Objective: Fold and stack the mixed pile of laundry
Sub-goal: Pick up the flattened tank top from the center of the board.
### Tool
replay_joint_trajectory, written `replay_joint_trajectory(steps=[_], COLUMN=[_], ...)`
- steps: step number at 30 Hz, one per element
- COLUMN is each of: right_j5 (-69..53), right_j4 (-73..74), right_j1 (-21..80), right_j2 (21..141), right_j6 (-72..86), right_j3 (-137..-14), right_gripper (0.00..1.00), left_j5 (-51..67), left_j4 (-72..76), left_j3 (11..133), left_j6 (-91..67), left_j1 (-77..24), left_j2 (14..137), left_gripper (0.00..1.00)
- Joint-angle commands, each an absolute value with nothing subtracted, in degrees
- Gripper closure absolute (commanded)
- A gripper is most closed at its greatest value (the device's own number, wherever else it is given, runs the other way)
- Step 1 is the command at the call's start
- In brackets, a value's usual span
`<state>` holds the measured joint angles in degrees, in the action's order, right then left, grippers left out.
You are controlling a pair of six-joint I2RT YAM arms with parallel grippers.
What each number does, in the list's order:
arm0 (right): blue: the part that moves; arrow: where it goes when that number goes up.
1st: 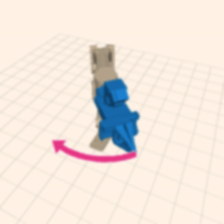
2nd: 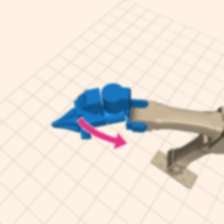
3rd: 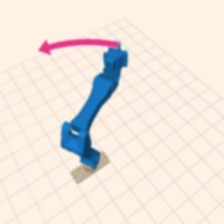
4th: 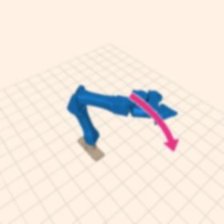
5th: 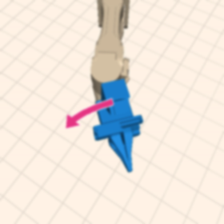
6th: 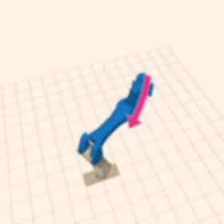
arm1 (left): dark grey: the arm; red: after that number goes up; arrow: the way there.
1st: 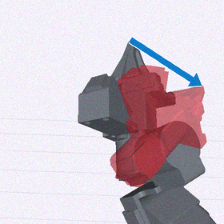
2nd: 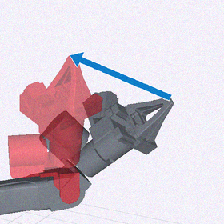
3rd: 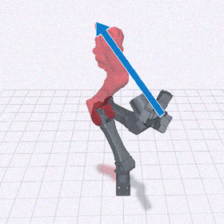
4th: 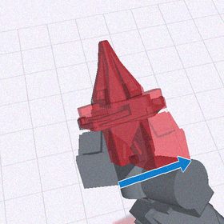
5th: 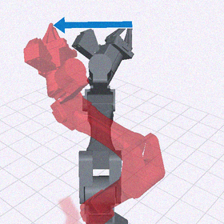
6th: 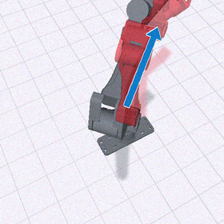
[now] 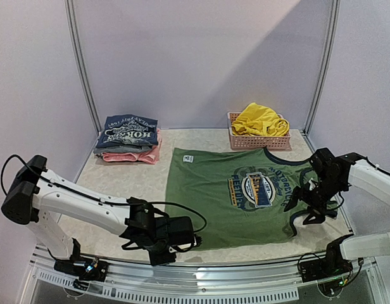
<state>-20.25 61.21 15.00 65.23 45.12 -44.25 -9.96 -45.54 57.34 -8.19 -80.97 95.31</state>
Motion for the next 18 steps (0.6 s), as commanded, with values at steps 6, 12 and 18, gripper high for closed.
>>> replay_joint_trajectory(steps=[6,12,18], right_j5=[-20.35,-20.58,-22.42], right_j4=[61.56,60.72,57.64], right_j1=[15.38,15.40,15.39], right_j2=[62.80,62.92,62.85], right_j6=[46.16,46.38,47.78], right_j3=[-42.86,-41.84,-39.62], right_gripper=[0.14,0.14,0.14], left_j5=[-14.51,-14.84,-15.03], left_j4=[-43.53,-43.92,-44.48], left_j3=[57.66,58.27,58.51], left_j6=[-7.17,-7.58,-8.51], left_j1=[-82.44,-82.44,-82.43], left_j2=[101.14,102.24,101.25], left_gripper=[0.87,1.00,1.00])
